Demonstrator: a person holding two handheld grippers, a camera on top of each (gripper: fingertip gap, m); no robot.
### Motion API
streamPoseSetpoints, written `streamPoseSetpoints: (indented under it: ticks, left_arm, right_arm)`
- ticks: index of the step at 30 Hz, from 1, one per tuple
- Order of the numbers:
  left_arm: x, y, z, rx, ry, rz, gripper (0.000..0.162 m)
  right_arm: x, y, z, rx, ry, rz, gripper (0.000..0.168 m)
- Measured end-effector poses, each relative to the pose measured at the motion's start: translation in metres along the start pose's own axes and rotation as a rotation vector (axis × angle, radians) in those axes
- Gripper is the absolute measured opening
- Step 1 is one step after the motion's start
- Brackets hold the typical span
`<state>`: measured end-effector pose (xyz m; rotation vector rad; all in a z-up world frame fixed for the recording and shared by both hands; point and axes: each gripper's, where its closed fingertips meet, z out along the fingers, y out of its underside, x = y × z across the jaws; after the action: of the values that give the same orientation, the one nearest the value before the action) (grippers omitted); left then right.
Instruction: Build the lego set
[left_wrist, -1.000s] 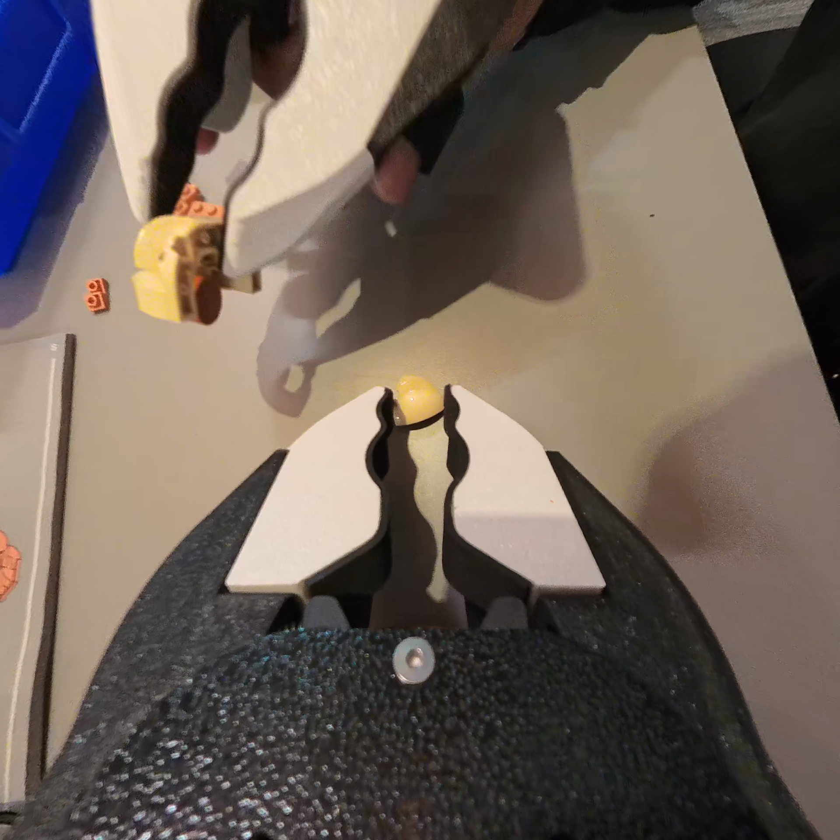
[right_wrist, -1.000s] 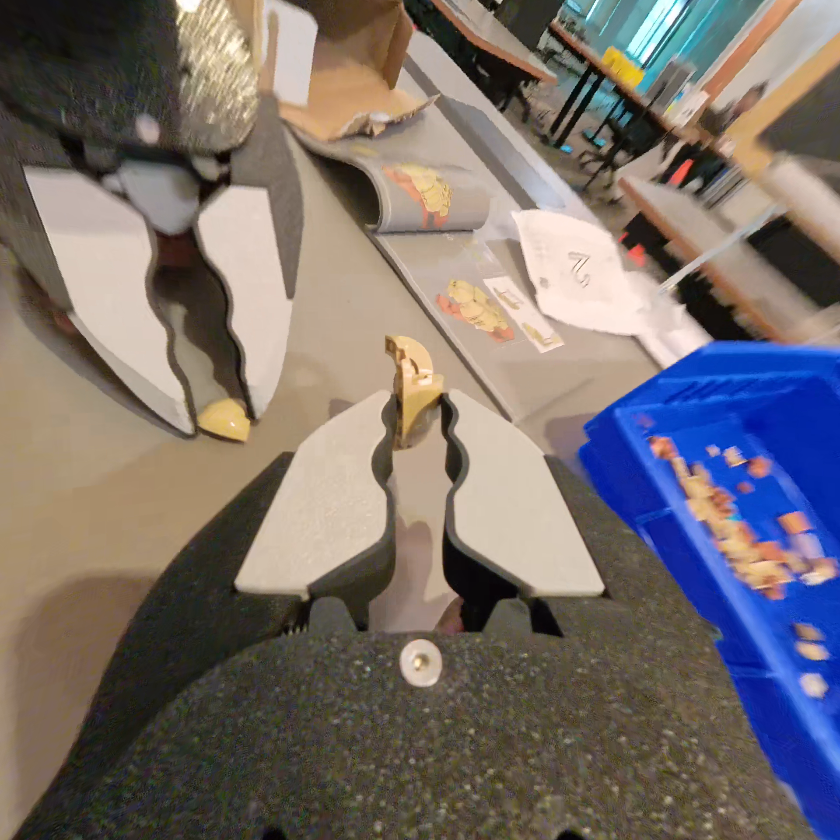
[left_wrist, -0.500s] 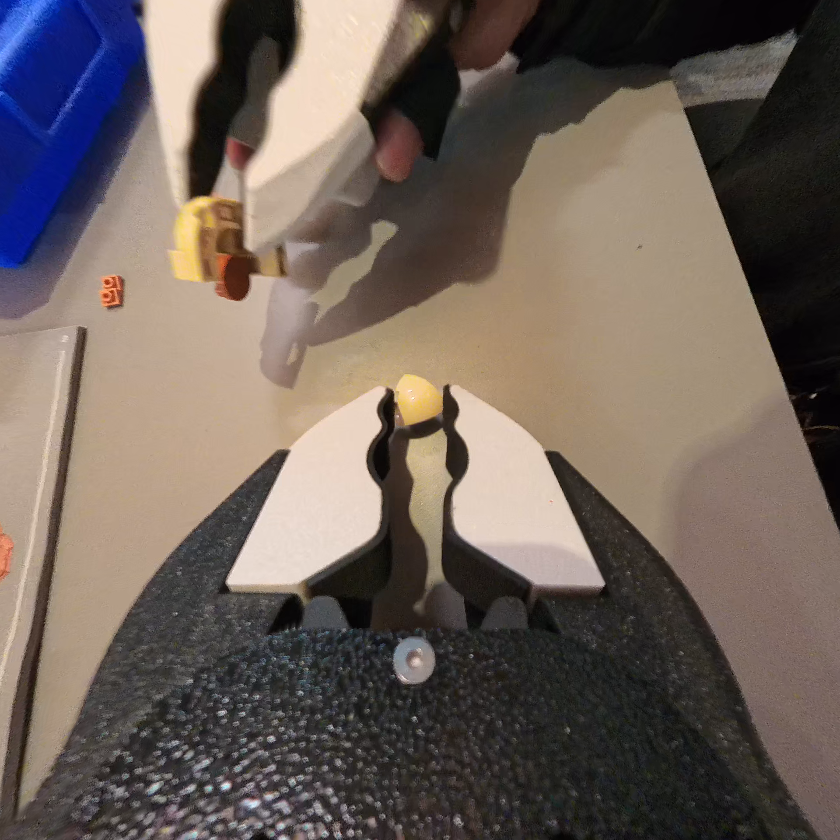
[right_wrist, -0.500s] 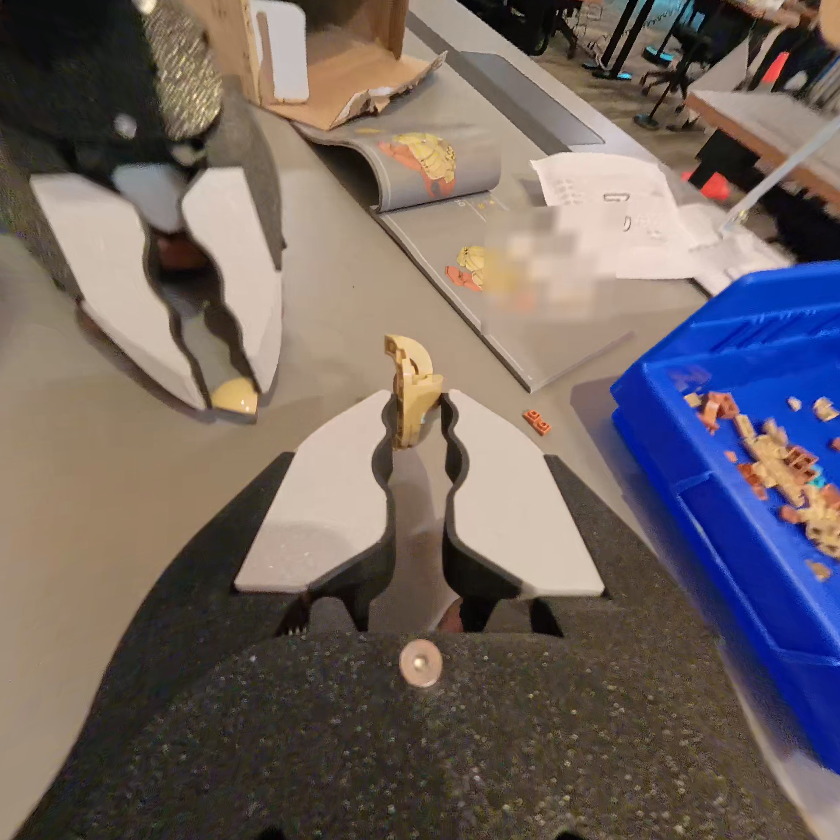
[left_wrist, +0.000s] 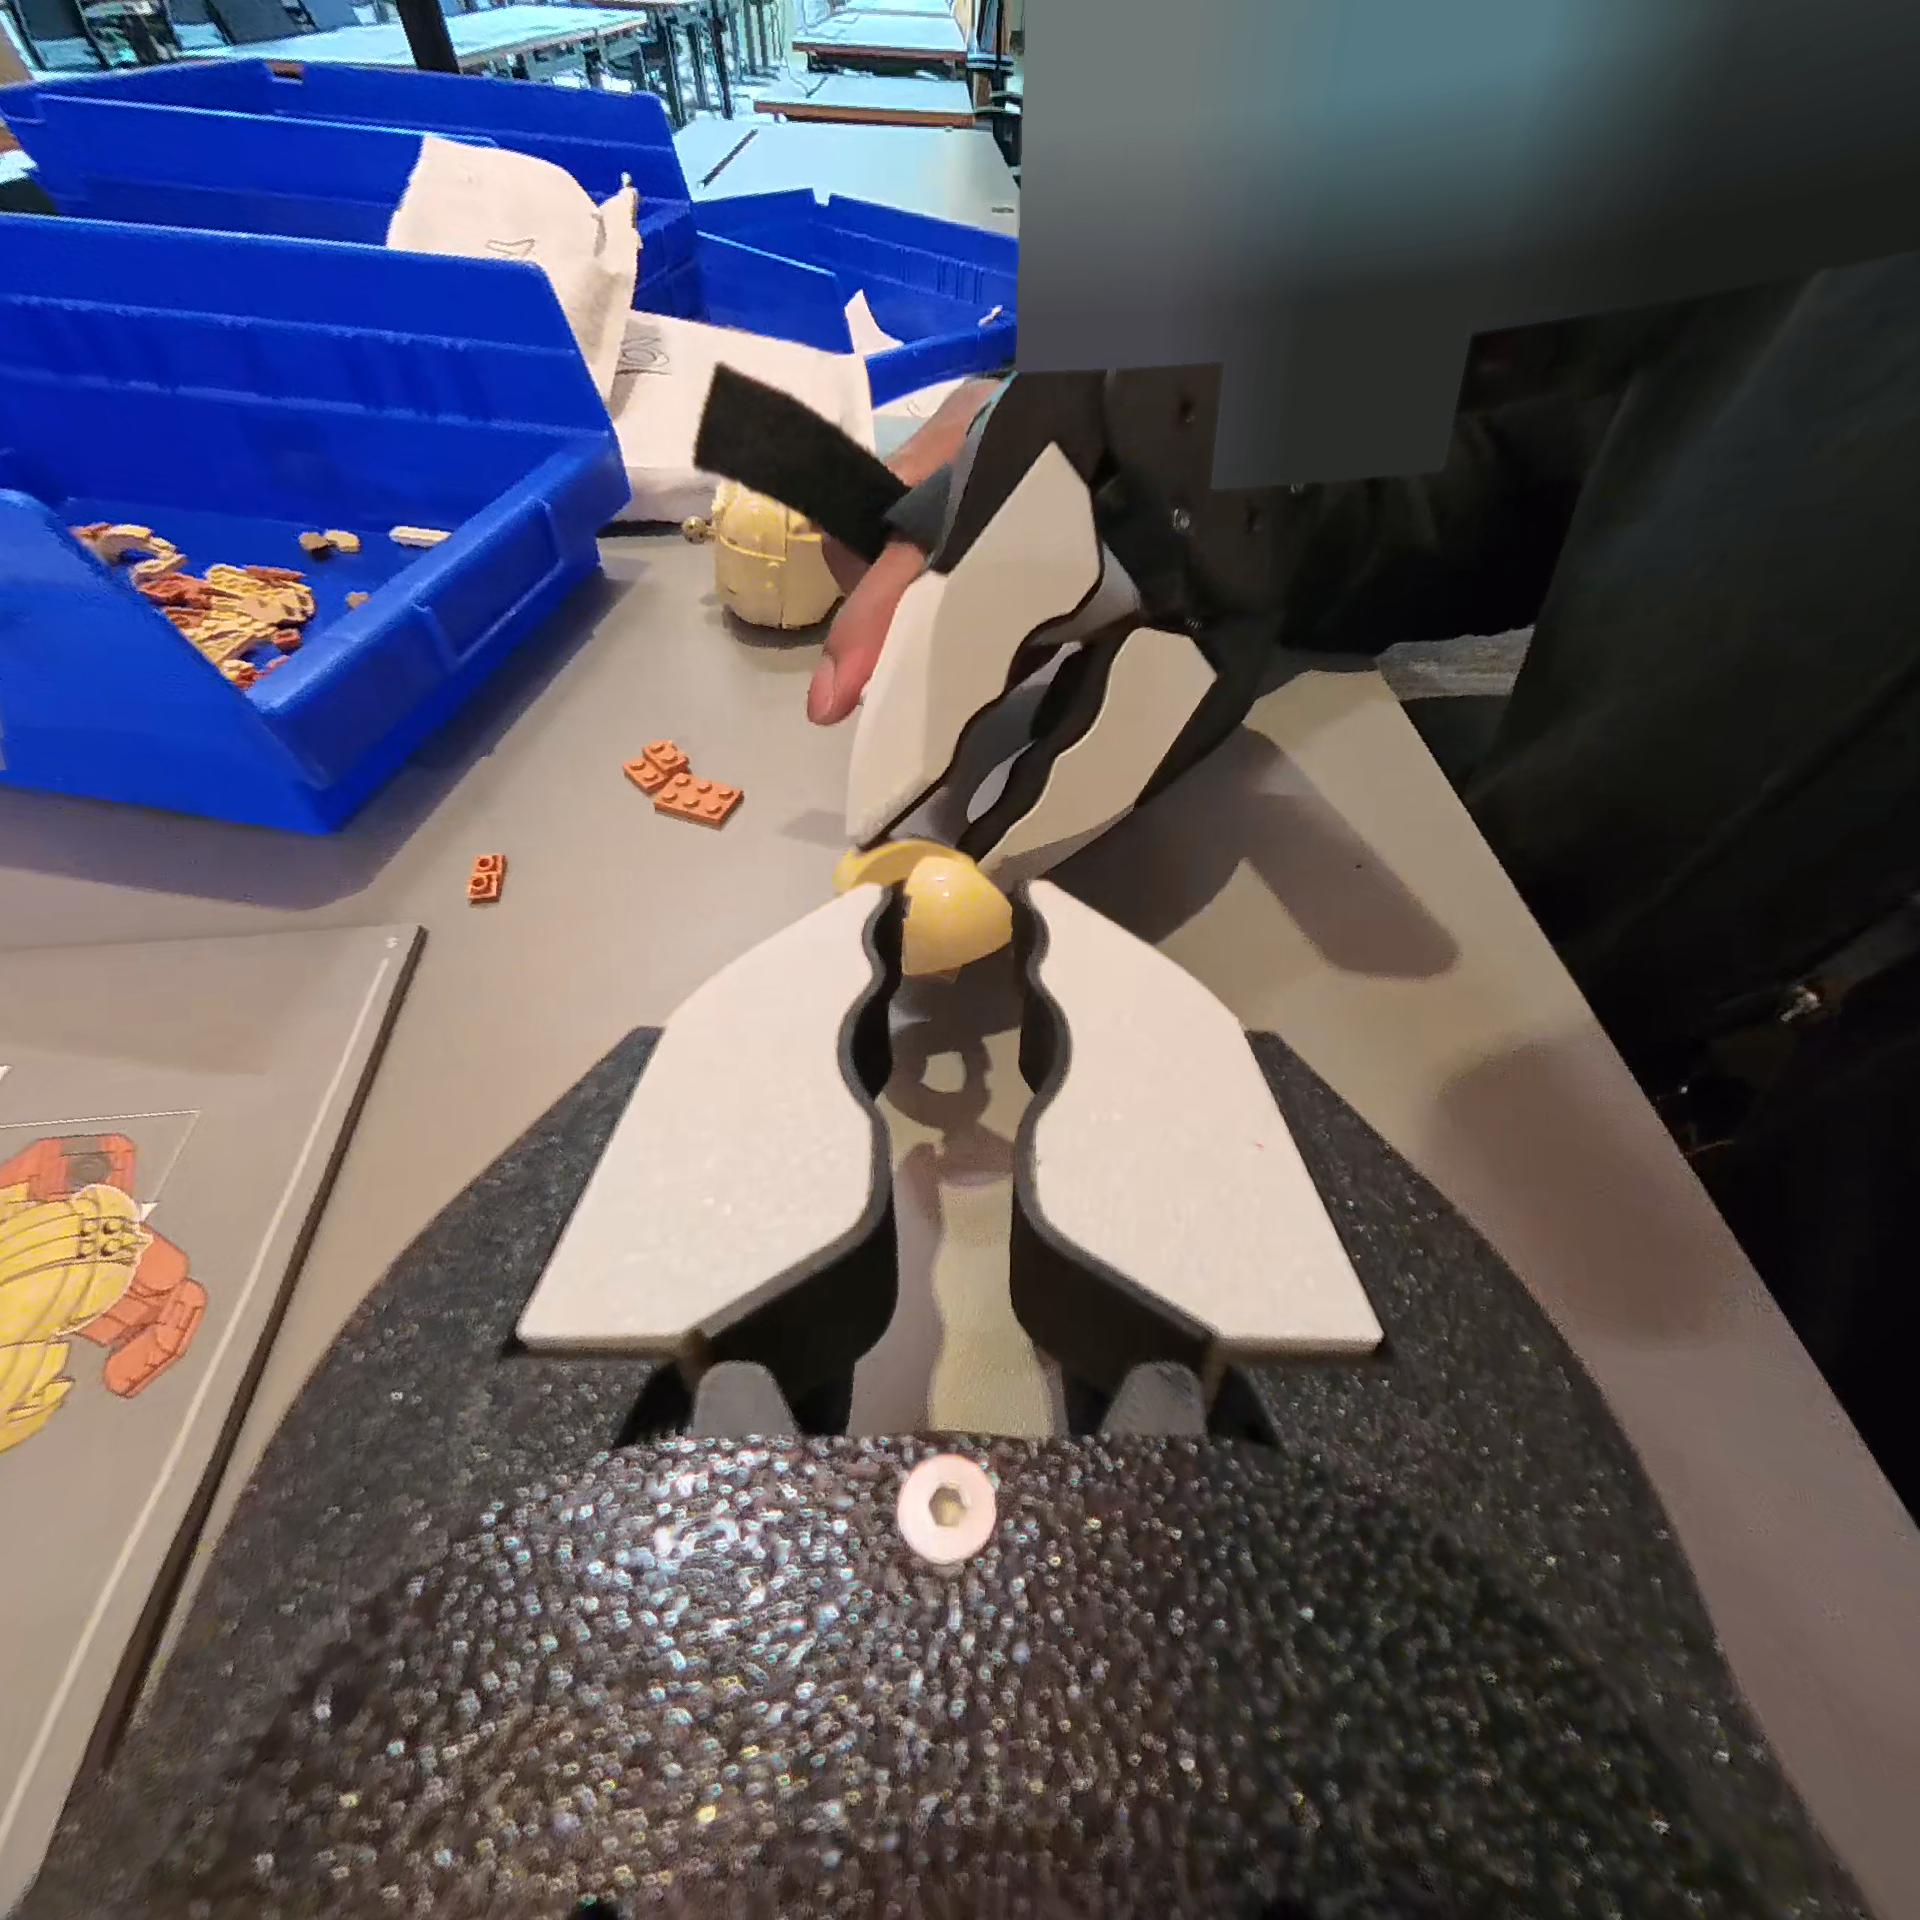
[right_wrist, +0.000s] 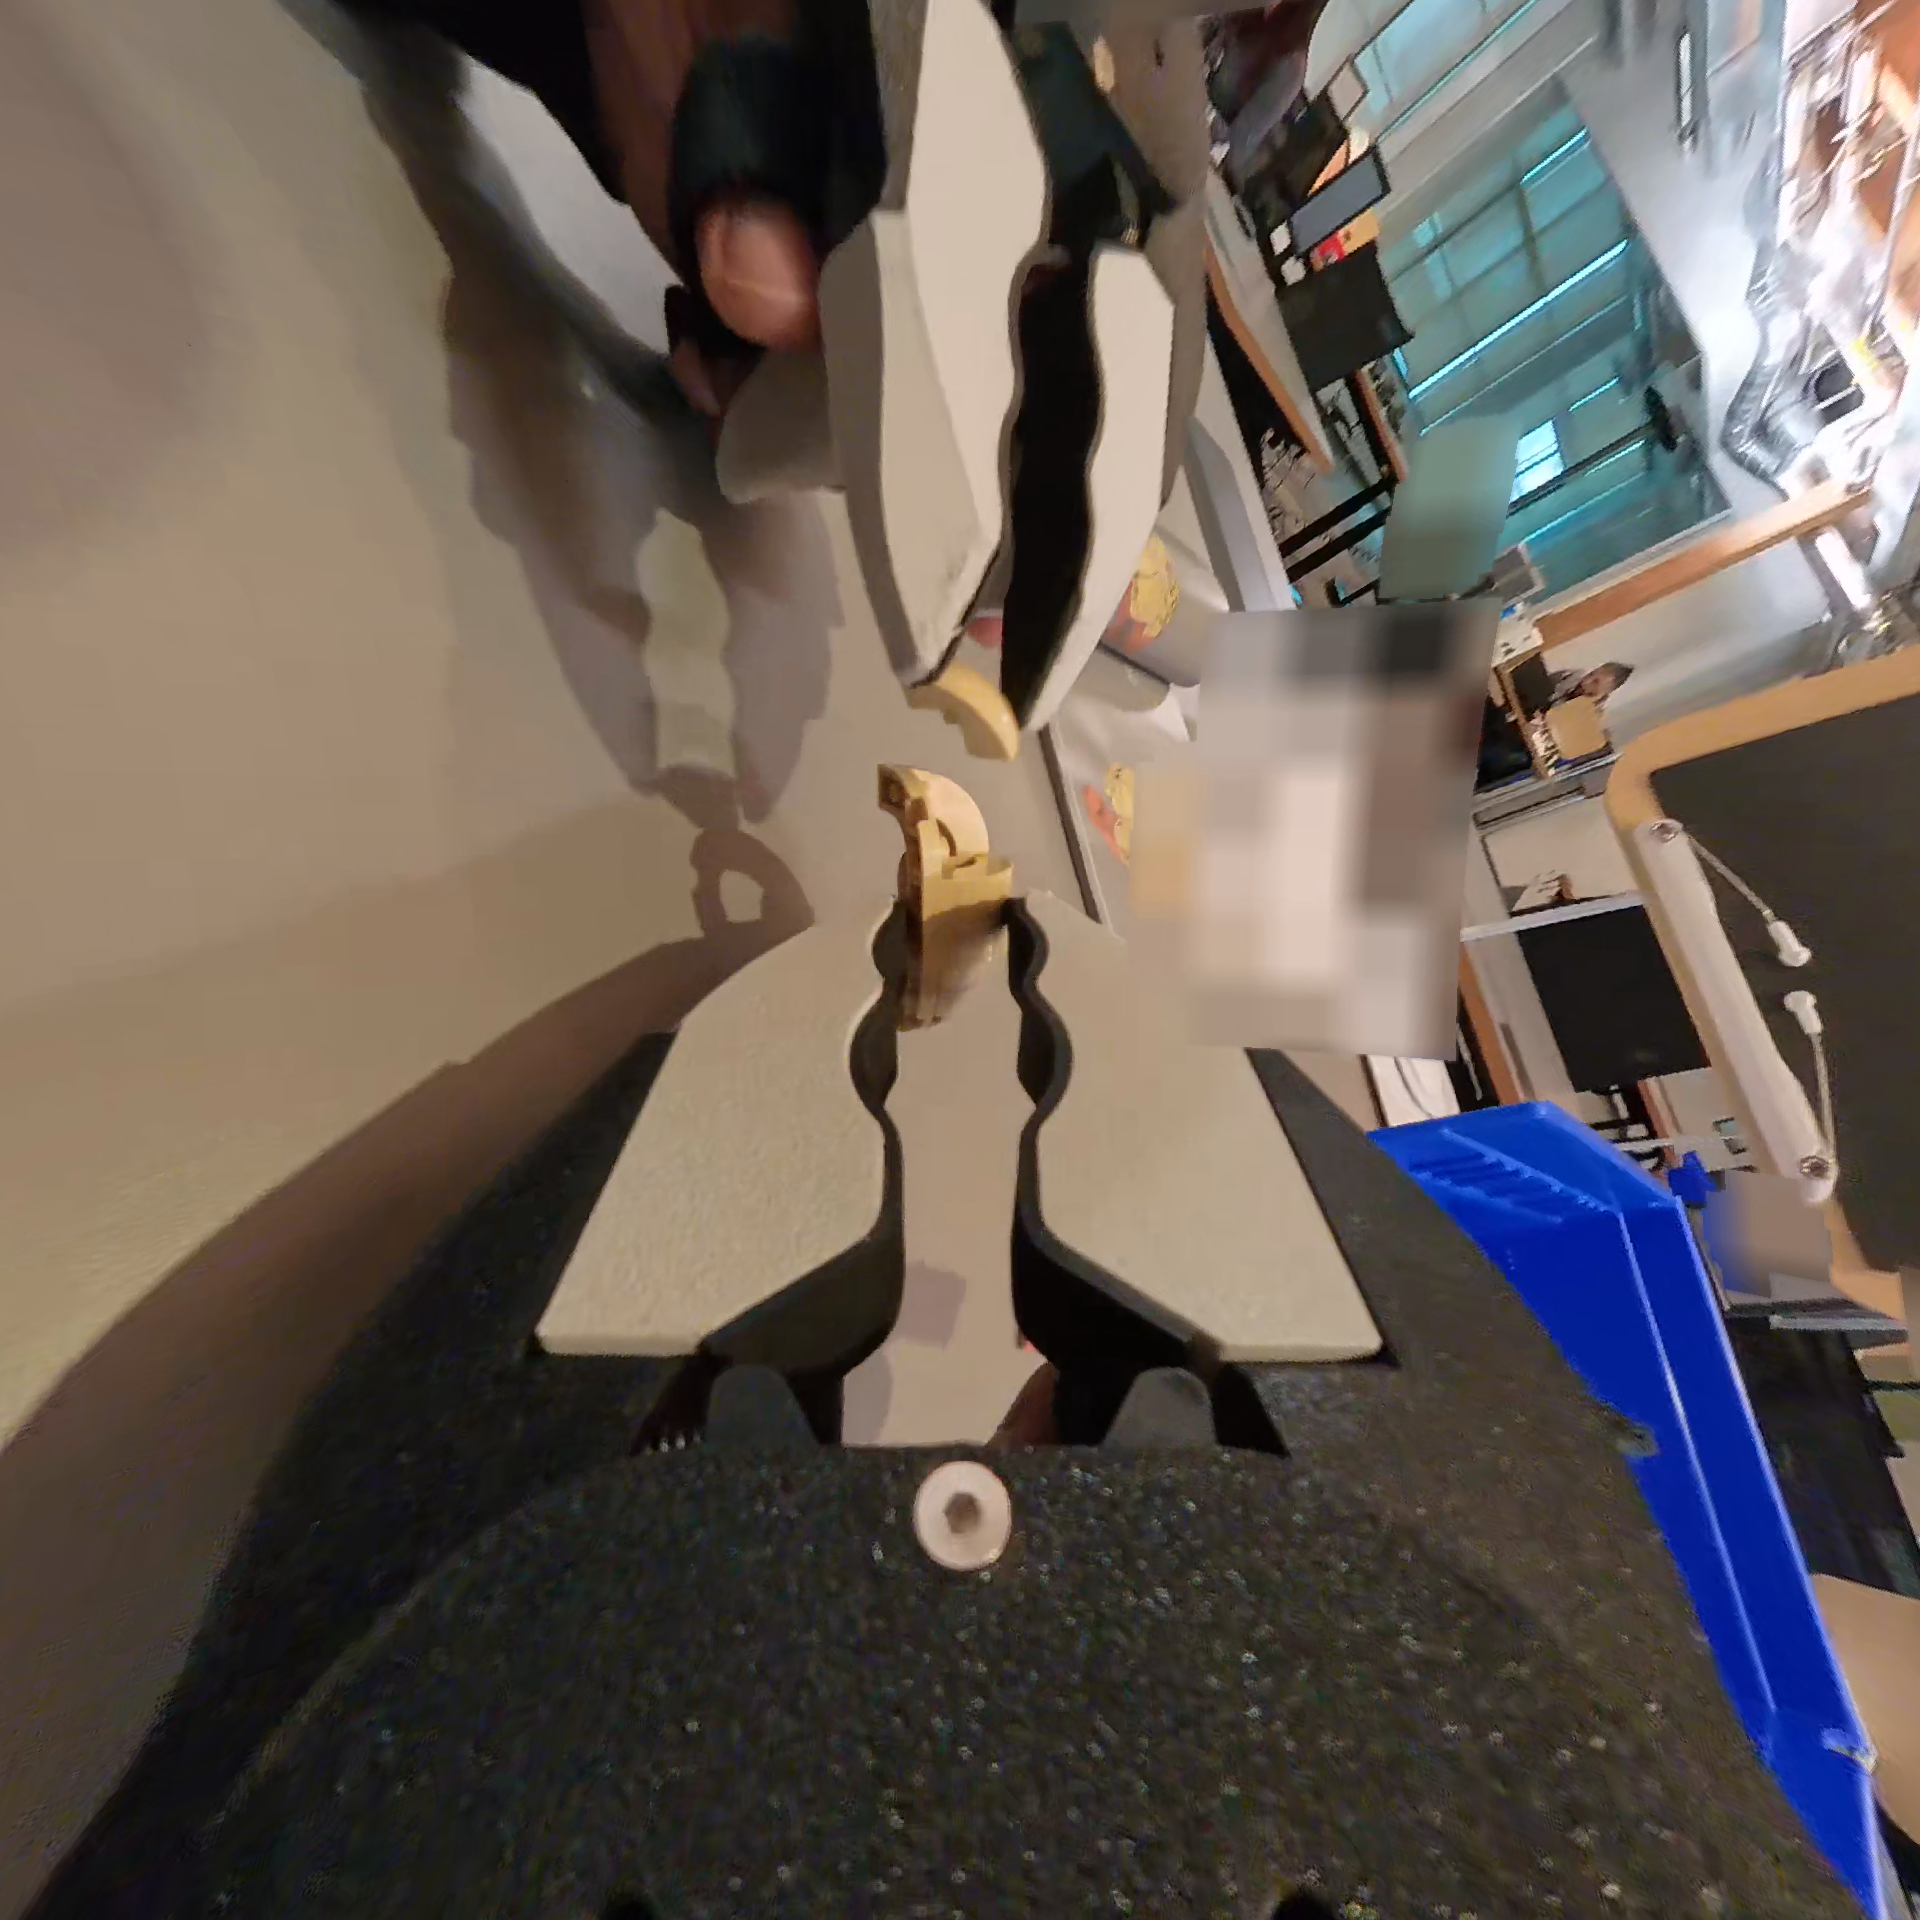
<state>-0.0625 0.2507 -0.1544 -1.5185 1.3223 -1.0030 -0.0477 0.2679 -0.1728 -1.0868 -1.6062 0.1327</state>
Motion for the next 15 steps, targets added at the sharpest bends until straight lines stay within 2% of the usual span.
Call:
streamPoseSetpoints:
  ticks: [7, 15]
  left_arm:
    - [0.0065, 0.0022, 0.0064, -0.034, -0.014, 0.106, 0.020]
    - [0.0050, 0.0063, 0.0053, -0.070, -0.043, 0.165, 0.020]
  right_arm:
    - [0.0012, -0.0088, -0.0036, 0.048, 0.056, -0.094, 0.018]
    - [0.0005, -0.0064, -0.0027, 0.042, 0.051, -0.089, 0.017]
